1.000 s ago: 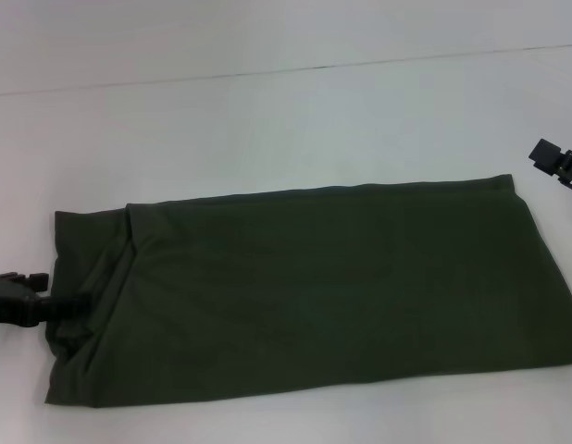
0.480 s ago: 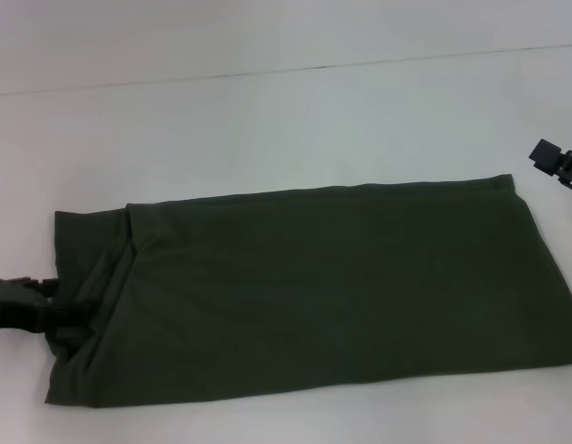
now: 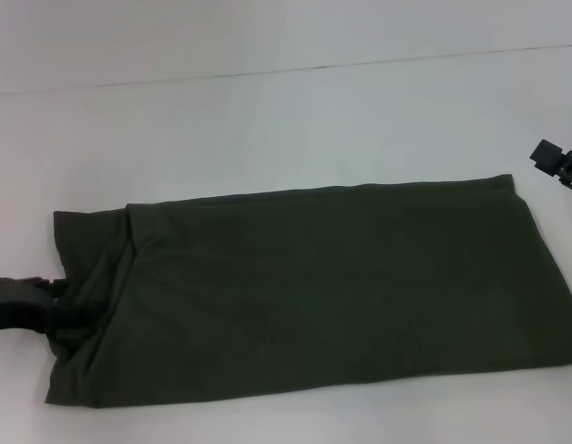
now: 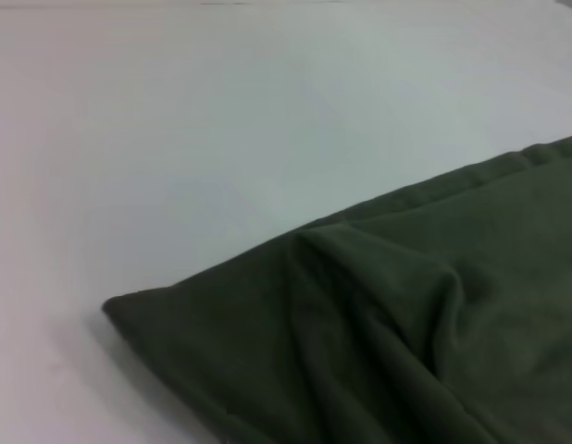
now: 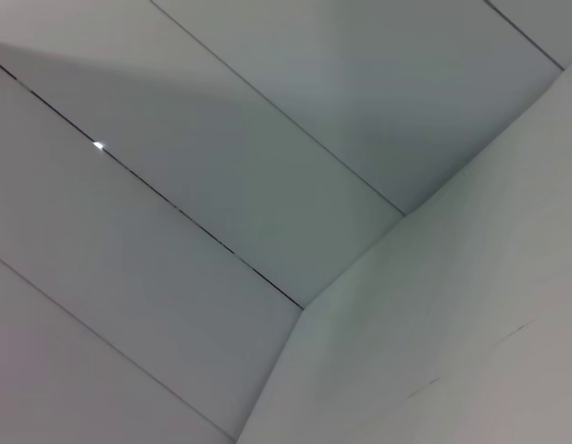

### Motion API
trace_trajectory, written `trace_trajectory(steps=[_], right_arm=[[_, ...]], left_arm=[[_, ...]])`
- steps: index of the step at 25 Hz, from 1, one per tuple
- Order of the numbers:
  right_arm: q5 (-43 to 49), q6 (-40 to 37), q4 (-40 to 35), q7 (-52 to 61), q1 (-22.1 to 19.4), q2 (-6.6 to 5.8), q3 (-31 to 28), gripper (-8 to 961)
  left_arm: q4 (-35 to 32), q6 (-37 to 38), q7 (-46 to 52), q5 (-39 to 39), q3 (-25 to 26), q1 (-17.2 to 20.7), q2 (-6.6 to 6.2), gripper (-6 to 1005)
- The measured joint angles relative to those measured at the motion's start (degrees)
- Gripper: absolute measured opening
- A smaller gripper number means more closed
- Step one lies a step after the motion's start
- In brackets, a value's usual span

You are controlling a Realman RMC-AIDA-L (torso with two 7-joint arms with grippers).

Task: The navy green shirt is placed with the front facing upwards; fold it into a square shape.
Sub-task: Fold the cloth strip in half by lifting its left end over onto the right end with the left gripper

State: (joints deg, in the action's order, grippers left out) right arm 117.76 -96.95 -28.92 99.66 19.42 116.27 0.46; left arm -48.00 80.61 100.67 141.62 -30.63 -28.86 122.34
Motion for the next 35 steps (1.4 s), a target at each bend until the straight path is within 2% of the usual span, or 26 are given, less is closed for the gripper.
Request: trace_trajectory(steps=[14,22,28,33,35], right_arm=[[0.01,0.01,0.00,-0.02,0.03,0.02,-0.02,516],[0.01,-0.31,0.00,0.00,0.09,-0.09,-0.28,515],[0.01,-0.48,0.00,-0.02,0.04,-0.04,-0.37,516],[0.01,-0.52,0.00,-0.01,0.02,-0.01,-0.37,516],[0.01,-0.52,0.00,-0.01,0.00,0.00,-0.37,516]], left_arm=[[-0.09,0.33,0.37,-0.32,-0.86,-0.66,0.21,823],[-0.92,0.07,3.89,0.65,-4.70,-1.02,0.57,651],[-1.24,0.20,3.93,0.25,-4.26,-1.06,0.60,423],[-1.27,0.05,3.95,0.22,-4.35,-1.10,0.55,184],[-1.28,0.05,3.96,0.22,-4.26,-1.14,0.54,129]])
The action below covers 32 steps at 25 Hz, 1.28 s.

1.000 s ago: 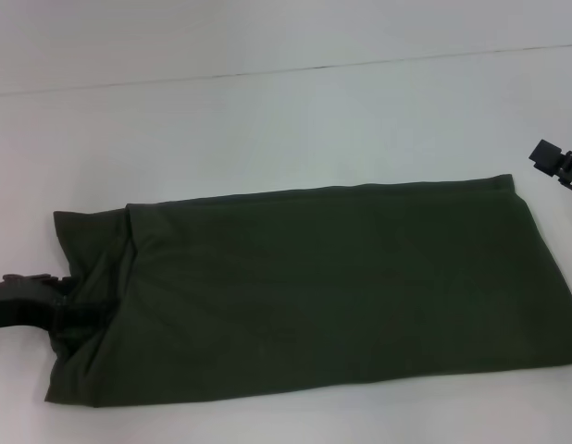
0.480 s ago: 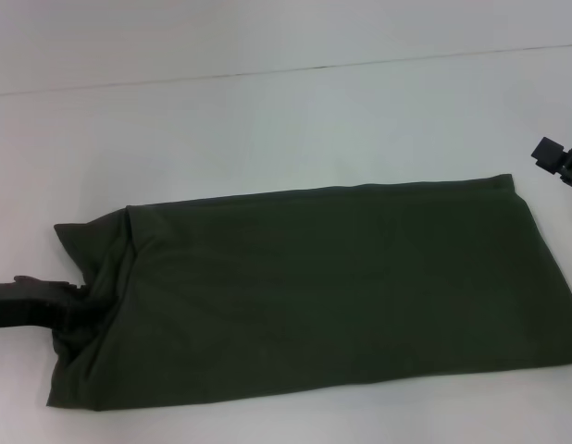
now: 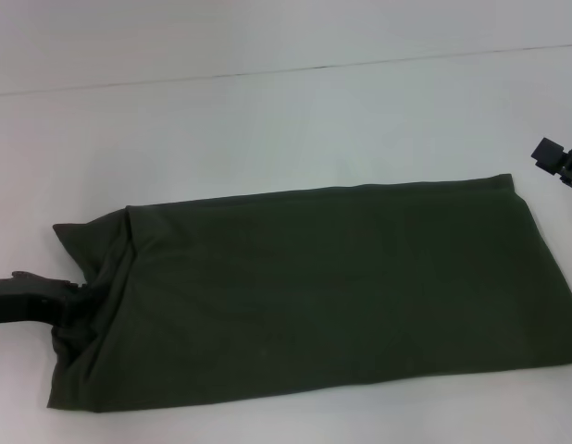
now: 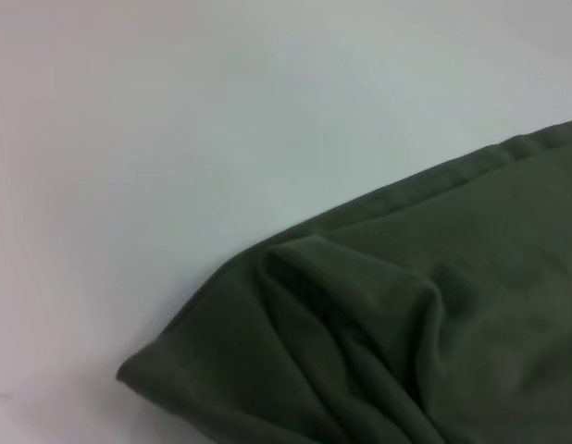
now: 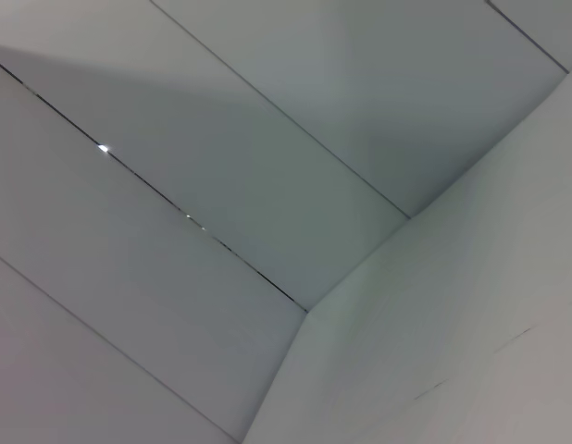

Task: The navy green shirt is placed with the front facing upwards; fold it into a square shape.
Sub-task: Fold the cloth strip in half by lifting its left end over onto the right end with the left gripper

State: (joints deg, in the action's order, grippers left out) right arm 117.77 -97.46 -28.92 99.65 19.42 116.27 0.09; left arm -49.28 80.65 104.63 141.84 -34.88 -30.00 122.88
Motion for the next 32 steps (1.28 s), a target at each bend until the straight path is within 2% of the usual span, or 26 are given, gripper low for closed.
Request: trace_trajectory(steps=[3,9,13,20,32], right_arm=[[0.00,0.10,0.00,-0.10,0.00,0.00,0.00,515],[0.02,0.24,0.00,-0.36,0.06,0.10,0.30,514],[0.24,0.27,0.01,-0.79,-0.02,0.11,0.50,513],[0.36,0.65,0.10,-1.75,-0.26,0.22,0.73,512],[0.36,2.14,0.79,-5.11,1.44,1.04,10.46,510]], left_arm=[[-0.02,-0.06,0.03,0.00,0.07,-0.05,-0.06,46],[-0.90,0.78,0.89,-1.07,0.50,-0.21,-0.27,46],[-3.55,3.61,1.23,-2.51,2.54,0.37,-0.22,45],[-5.55,9.38,0.91,-5.05,6.94,0.63,-0.89,46],[-8.58,14.34,2.04,-6.49,9.25,0.63,-1.81,44]])
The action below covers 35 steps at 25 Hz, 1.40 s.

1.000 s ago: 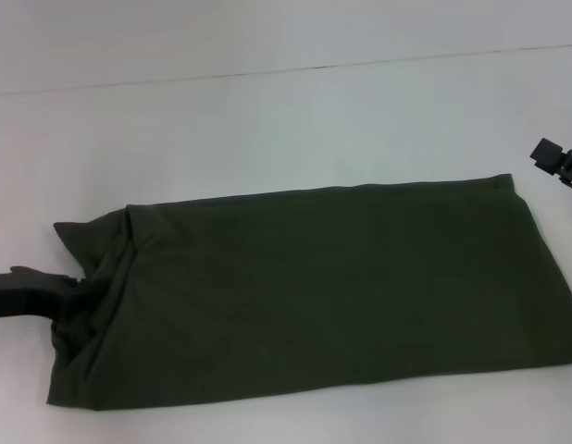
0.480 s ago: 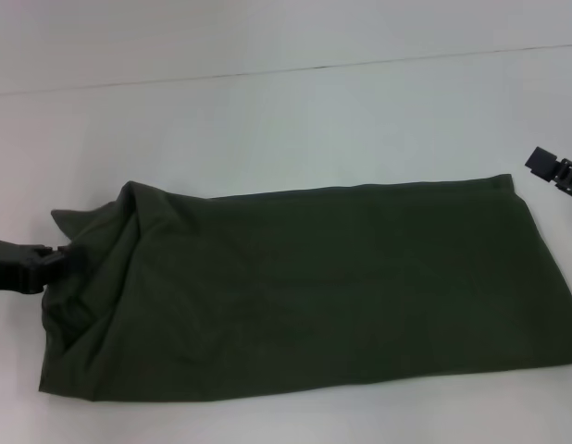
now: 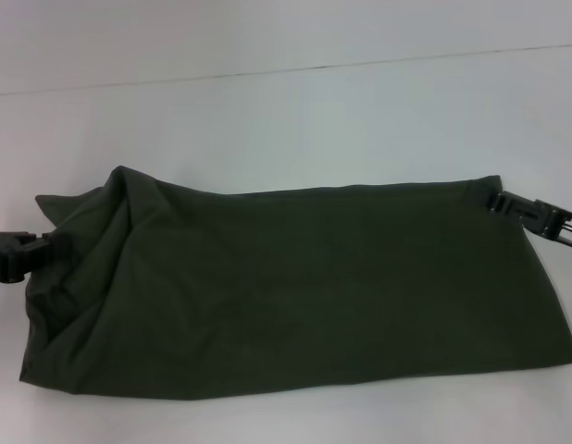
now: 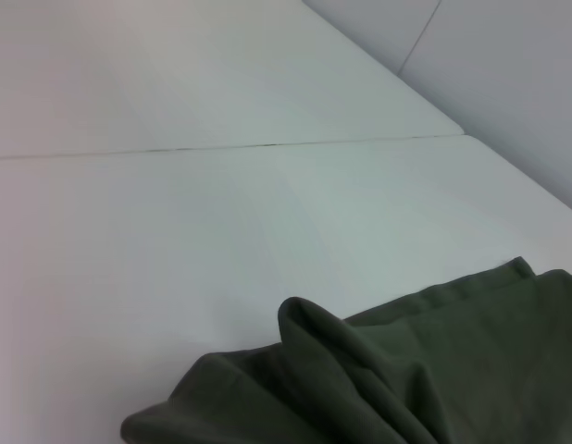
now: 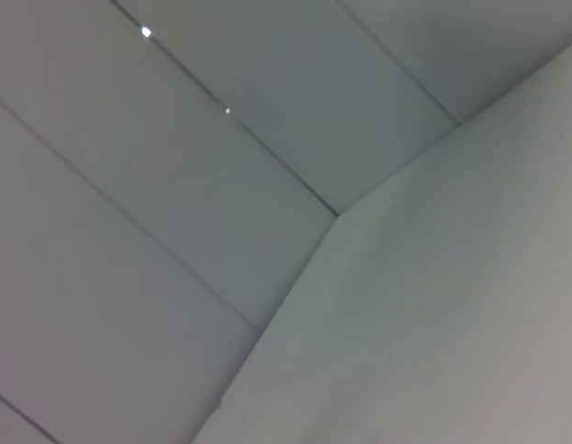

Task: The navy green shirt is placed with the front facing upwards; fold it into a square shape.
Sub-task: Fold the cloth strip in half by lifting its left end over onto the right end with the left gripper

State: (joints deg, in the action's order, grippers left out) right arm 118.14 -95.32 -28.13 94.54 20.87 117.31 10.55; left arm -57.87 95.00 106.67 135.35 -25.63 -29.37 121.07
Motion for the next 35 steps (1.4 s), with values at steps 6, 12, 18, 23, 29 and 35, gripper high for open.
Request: trace_trajectory(steps=[6,12,18,23,29,35], right_arm=[[-0.01,0.91,0.12,-0.96,1.49,0.81,6.00,509],[-0.06,5.07,1.51,-1.73,4.53,2.17,12.35,508],[-0.08,11.99,6.73,-3.89,8.93,2.22,16.82,507],[-0.18,16.36,10.03,-5.67,12.32,2.53,19.21,506],[-0.32,21.08,13.98,-7.97,16.37,2.84,20.97,505],[-0.28,25.09,18.25,-10.02,20.68,3.01,21.55,414]], left_arm=[[-0.91,1.13,0.88,-0.07,0.06,0.04,-0.03,44],[-2.24,3.01,2.05,-0.91,0.06,-0.21,-0.05,43],[-4.40,4.82,4.05,-2.00,0.06,-0.49,-0.06,43],[-5.80,5.75,5.67,-2.91,0.84,-0.75,-0.43,44],[-6.09,6.71,6.91,-3.34,3.36,-1.66,-1.42,44],[-6.53,7.38,7.69,-3.35,3.65,-2.28,-1.78,44]])
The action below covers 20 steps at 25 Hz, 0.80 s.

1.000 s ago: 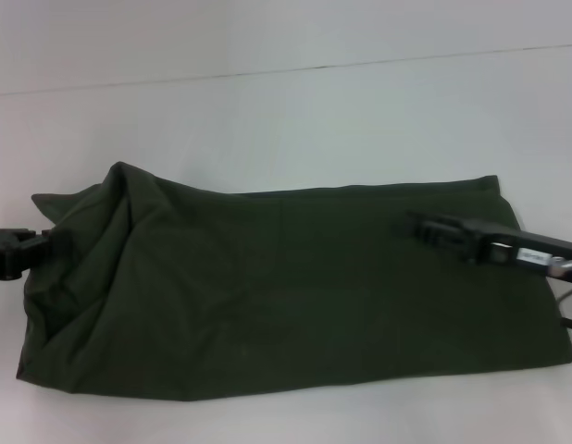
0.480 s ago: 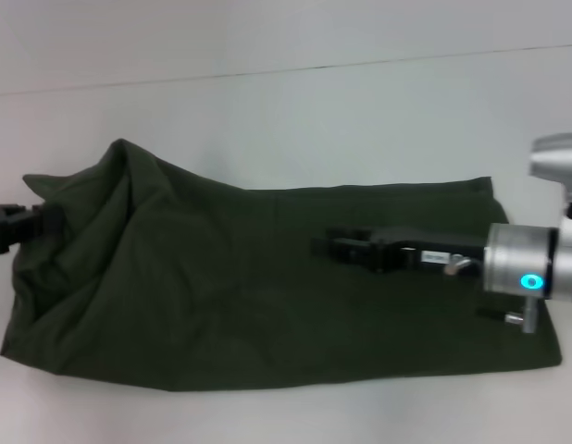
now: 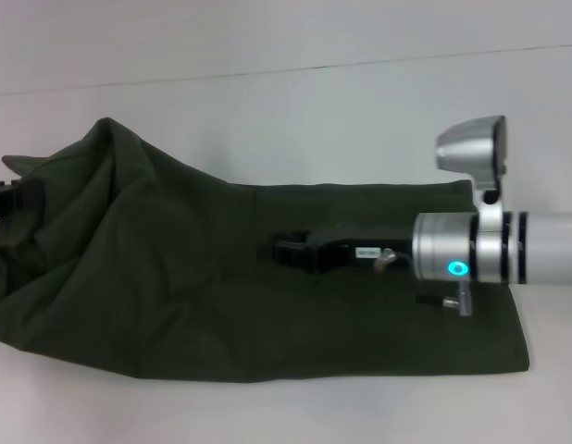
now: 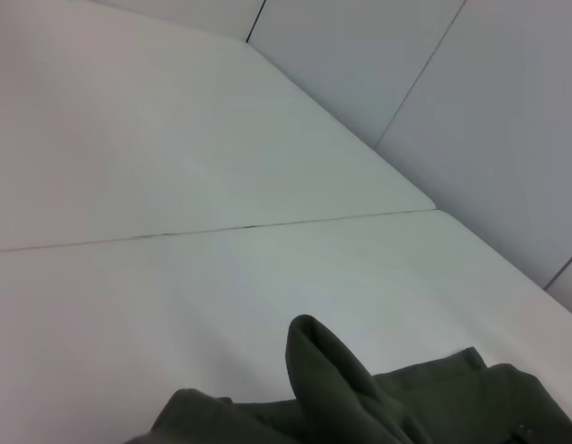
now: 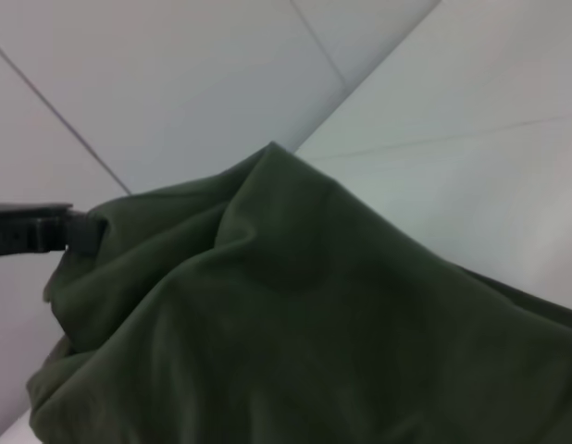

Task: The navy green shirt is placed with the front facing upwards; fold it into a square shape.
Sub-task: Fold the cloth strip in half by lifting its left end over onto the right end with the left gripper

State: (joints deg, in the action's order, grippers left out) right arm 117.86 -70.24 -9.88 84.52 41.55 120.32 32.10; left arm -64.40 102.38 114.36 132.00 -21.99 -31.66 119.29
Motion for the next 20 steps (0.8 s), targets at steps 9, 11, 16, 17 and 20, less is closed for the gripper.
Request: trace_trajectory(steps=[9,11,16,17,20], right_arm=[[0.01,4.10,5.11,-2.38,5.86,0.39,0.70,136],[0.05,5.21,6.04,-2.62,7.15,0.48,0.70,115],[0.13,8.16,8.06,-2.68,10.10,0.63,0.83,62],[0.12,8.79,8.28,-2.70,10.62,0.63,0.84,52],[0.14,10.49,9.06,-2.63,12.35,0.63,0.96,41]], left_arm=[[-0.02,2.29,0.17,-1.27,0.73,-0.69,-0.58,44],[-0.03,3.30,0.24,-1.74,1.25,-0.79,-0.84,44],[-0.03,5.69,0.42,-2.07,3.01,-0.96,-1.18,44],[-0.03,5.86,0.42,-2.09,3.08,-0.93,-1.19,44],[-0.02,6.51,0.43,-2.39,3.21,-0.71,-1.19,43]])
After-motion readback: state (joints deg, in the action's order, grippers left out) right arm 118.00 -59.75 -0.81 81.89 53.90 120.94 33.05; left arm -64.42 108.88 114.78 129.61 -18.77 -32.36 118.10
